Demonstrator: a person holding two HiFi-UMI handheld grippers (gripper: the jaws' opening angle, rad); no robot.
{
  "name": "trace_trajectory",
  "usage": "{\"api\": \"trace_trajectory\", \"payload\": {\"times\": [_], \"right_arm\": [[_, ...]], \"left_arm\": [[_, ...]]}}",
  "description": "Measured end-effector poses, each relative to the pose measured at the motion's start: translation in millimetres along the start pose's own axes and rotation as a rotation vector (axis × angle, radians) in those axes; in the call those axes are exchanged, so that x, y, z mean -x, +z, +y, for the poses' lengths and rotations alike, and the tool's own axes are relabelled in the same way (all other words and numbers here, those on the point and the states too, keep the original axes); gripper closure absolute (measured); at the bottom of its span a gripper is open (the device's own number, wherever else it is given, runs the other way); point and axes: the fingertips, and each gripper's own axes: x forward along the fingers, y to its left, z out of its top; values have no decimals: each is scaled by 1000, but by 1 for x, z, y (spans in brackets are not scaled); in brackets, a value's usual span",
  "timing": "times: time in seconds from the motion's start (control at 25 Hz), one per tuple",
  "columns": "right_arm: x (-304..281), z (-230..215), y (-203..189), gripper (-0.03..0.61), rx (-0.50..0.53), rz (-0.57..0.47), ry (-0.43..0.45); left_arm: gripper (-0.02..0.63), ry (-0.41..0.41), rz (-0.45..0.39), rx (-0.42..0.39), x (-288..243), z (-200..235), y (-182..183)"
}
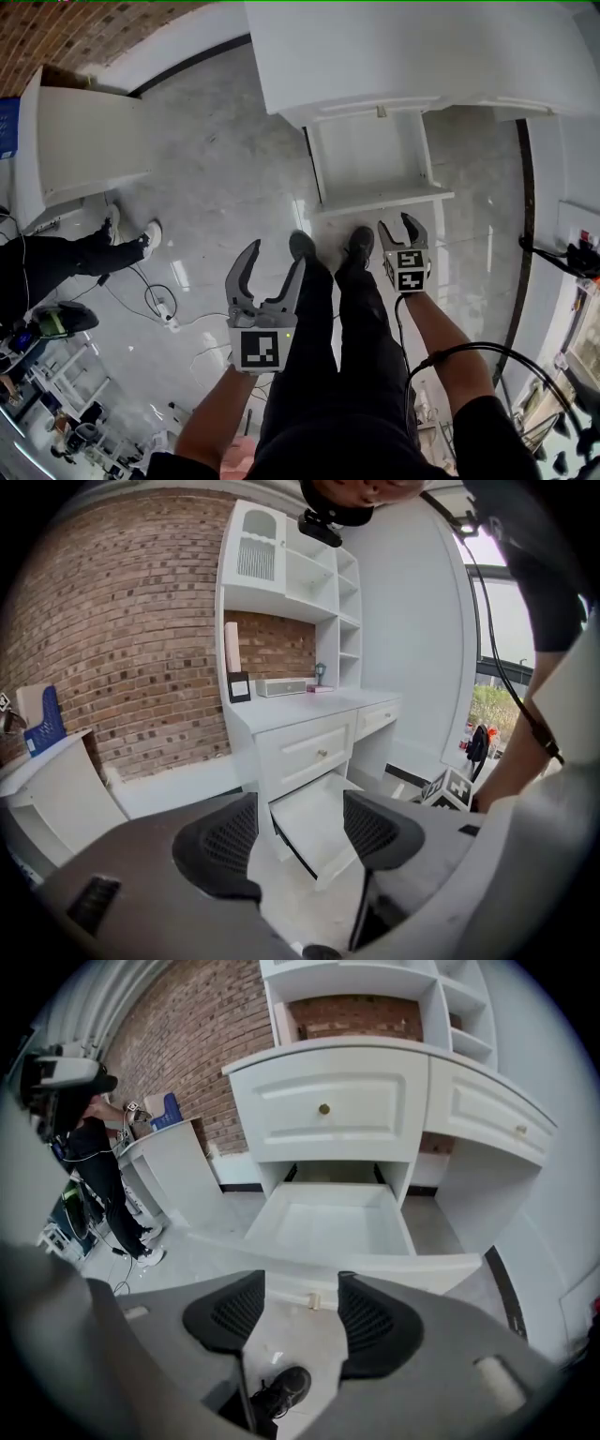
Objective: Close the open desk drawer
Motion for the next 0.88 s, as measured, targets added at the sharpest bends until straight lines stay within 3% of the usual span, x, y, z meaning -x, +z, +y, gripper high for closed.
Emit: {"api": "trace_trajectory", "payload": {"times": [0.52, 0.88], "right_arm": [[-98, -2, -56, 350, -32, 80, -43], [-129, -20, -47, 367, -118, 98, -102]], "left_arm": [[333, -62, 58, 22, -56, 16, -98], [333, -43, 77, 74, -64, 30, -119]]}}
